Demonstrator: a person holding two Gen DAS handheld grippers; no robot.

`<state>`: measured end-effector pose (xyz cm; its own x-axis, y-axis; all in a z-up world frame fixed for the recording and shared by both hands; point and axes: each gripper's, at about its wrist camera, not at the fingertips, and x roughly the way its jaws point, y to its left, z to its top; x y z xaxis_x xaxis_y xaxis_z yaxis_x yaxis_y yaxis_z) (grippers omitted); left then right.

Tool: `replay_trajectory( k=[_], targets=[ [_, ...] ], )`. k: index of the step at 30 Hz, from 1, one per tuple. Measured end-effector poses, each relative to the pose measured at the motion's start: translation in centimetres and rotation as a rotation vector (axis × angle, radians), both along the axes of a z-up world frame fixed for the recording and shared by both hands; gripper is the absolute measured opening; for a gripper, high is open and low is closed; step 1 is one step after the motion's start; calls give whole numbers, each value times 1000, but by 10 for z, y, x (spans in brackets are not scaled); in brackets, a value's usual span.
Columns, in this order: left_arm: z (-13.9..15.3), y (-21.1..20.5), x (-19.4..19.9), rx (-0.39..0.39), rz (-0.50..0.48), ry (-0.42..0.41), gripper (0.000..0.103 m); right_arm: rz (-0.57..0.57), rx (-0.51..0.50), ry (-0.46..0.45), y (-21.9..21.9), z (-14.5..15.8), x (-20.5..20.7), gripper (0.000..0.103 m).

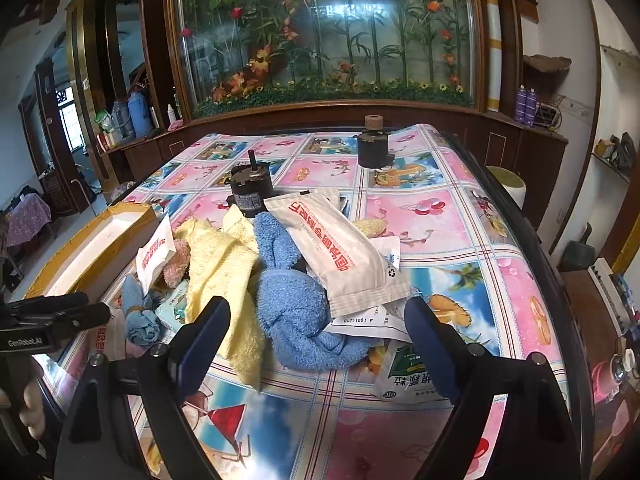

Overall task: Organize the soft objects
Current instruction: 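Grasp the blue fuzzy sock with left tool while right tool grasps green snack packet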

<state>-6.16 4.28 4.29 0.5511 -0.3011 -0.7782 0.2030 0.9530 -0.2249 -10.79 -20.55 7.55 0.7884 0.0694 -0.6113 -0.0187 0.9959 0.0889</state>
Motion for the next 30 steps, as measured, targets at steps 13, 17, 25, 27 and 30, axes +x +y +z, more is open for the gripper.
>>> replay_trajectory(
  k=[13,17,25,27,30],
  targets=[
    [-22,-17,26,-29,-37,60,38,-123,66,-35,-55,10,-10,89],
    [-24,-18,27,-31,-32,65,39,-221,81,-30,-95,11,-19,89],
    [-16,-18,19,-33,-58,28,30,-209,101,122,-117,-14,-11,89],
    [-9,-13,13,-58,-58,16,30,-175,75,153,-106,-21,-4,89],
    [2,-2,5,-117,-64,0,30,-135,41,204,-91,-31,10,89]
  ],
)
